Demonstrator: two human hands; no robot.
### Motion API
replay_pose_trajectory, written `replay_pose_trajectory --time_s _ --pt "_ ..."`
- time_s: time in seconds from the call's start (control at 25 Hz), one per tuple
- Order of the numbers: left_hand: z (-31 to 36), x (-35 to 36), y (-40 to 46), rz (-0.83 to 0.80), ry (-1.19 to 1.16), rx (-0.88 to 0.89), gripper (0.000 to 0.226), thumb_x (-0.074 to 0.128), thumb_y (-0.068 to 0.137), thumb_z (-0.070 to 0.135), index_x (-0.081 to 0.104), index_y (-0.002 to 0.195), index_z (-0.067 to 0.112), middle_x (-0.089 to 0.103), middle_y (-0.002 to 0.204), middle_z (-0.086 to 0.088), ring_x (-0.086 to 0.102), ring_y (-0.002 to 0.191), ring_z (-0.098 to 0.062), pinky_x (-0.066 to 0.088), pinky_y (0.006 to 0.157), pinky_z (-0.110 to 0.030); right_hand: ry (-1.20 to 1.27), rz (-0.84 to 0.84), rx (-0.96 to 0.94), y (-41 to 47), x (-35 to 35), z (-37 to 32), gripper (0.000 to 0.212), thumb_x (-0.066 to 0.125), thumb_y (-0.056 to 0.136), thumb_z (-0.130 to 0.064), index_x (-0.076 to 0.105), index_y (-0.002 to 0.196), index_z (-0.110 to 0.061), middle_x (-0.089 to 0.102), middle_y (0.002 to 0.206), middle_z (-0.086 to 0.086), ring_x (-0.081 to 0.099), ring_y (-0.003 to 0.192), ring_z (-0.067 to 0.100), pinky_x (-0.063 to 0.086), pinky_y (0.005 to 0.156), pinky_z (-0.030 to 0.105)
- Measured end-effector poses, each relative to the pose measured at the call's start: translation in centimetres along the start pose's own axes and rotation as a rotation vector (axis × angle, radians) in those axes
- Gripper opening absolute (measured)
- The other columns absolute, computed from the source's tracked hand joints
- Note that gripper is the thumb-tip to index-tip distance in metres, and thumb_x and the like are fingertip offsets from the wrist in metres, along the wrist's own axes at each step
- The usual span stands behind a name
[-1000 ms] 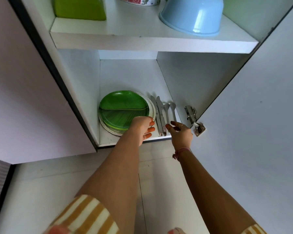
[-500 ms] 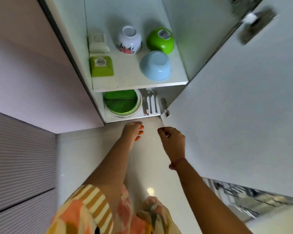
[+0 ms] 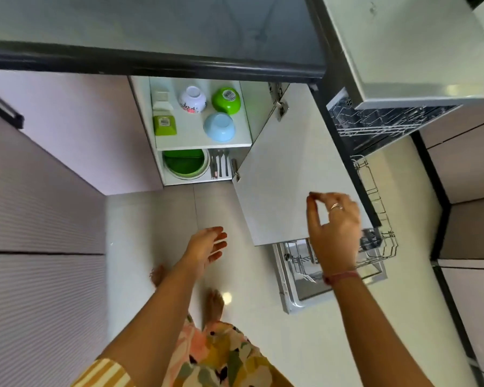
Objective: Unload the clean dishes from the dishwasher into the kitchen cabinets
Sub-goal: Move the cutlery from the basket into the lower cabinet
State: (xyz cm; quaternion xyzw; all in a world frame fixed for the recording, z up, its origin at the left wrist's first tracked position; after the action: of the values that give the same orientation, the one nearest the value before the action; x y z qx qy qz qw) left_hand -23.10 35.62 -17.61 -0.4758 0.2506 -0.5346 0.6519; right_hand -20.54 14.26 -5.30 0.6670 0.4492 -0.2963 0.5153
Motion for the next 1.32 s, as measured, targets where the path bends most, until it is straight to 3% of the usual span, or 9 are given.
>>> replay_pose_trajectory --time_s 0.12,0.32,0.44,0.56,0.72,0.88,1.08,1.2,1.32 --pt "-0.1 -0.9 -3.5 0.027 -0.012 0.025 0.018 0.049 0.098 0.019 0.062 0.109 0.015 0.067 0.107 -0.003 0.063 0.096 -0.018 0.050 0.078 -0.029 -0.112 0.038 0.101 0.9 -2.9 1.5 0.029 0.057 0.092 -0.028 0.065 0.114 -0.011 0.061 0.113 0.013 0.055 0.100 0.028 0.043 0.081 0.035" --pt "0.5 -2.6 -8.3 0.026 -0.104 0.055 0.021 0.042 0.101 0.015 0.061 0.109 0.012 0.065 0.109 -0.006 0.060 0.104 -0.023 0.045 0.097 -0.038 -0.104 -0.223 0.547 0.0 -2.0 4.0 0.053 0.033 0.100 -0.040 0.038 0.141 -0.007 0.041 0.142 0.020 0.036 0.131 0.039 0.033 0.106 0.052" --pt "0.5 -4.4 -9.6 0.053 -0.165 0.060 0.020 0.045 0.100 0.015 0.064 0.103 0.013 0.069 0.102 -0.005 0.062 0.102 -0.023 0.046 0.095 -0.038 0.039 -0.176 0.619 0.7 -2.4 3.2 0.038 0.038 0.100 -0.032 0.055 0.120 -0.005 0.061 0.114 0.021 0.057 0.102 0.038 0.052 0.081 0.043" --pt "0.6 -4.5 -10.4 -0.025 -0.199 -0.021 0.020 0.047 0.098 0.013 0.065 0.106 0.009 0.073 0.083 -0.003 0.065 0.088 -0.020 0.050 0.080 -0.031 0.192 -0.290 0.606 -0.2 -2.4 0.1 0.029 0.051 0.096 -0.028 0.059 0.108 -0.003 0.066 0.092 0.012 0.065 0.073 0.026 0.053 0.058 0.028" --pt "3.0 -3.7 -10.2 -0.269 -0.055 -0.138 0.021 0.054 0.094 0.020 0.066 0.108 0.009 0.074 0.096 -0.006 0.067 0.087 -0.020 0.054 0.073 -0.029 0.415 -0.268 0.738 -0.6 0.5 -8.1 0.028 0.063 0.088 -0.034 0.063 0.105 -0.011 0.070 0.093 0.005 0.068 0.081 0.020 0.058 0.071 0.035" --pt "7.7 -4.4 -10.3 -0.329 -0.116 -0.094 0.034 0.058 0.090 0.033 0.068 0.109 0.006 0.071 0.105 -0.009 0.065 0.088 -0.020 0.051 0.080 -0.031 0.563 -0.305 0.837 1.8 4.1 -15.4 0.031 0.067 0.085 -0.037 0.059 0.104 -0.014 0.065 0.089 -0.001 0.062 0.080 0.015 0.047 0.061 0.017" --pt "15.2 -6.8 -10.6 -0.237 -0.349 -0.059 0.058 0.072 0.077 0.046 0.063 0.102 -0.006 0.068 0.102 -0.019 0.065 0.097 -0.029 0.053 0.092 -0.036 0.731 -0.278 0.970 4.9 8.5 -20.7 0.037 0.072 0.079 -0.040 0.063 0.092 -0.007 0.068 0.085 0.008 0.068 0.079 0.025 0.052 0.050 0.026" --pt "18.5 -7.0 -10.9 -0.186 -0.513 -0.051 0.072 0.076 0.072 0.049 0.057 0.114 -0.007 0.064 0.111 -0.022 0.064 0.100 -0.032 0.056 0.078 -0.036 0.769 -0.297 0.948 7.0 9.6 -21.5 0.028 0.073 0.079 -0.040 0.065 0.063 -0.017 0.069 0.069 0.004 0.068 0.076 0.027 0.058 0.069 0.040" --pt "21.6 -6.6 -10.3 -0.132 -0.650 -0.060 0.084 0.075 0.067 0.059 0.053 0.120 -0.002 0.059 0.117 -0.021 0.059 0.107 -0.033 0.051 0.093 -0.040 0.868 -0.294 1.102 9.8 10.2 -21.9 0.041 0.065 0.084 -0.047 0.063 0.060 -0.014 0.070 0.069 0.010 0.070 0.083 0.031 0.057 0.081 0.048"
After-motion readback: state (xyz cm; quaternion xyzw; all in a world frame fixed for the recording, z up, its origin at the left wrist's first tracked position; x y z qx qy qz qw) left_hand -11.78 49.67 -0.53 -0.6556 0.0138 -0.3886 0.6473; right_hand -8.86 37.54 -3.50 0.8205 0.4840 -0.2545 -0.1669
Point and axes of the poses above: each hand's wrist, its own y-axis towards the middle knuckle, its own x-axis out of the palm, z = x × y, the point moved 1 cm from there along y, towards the middle knuckle
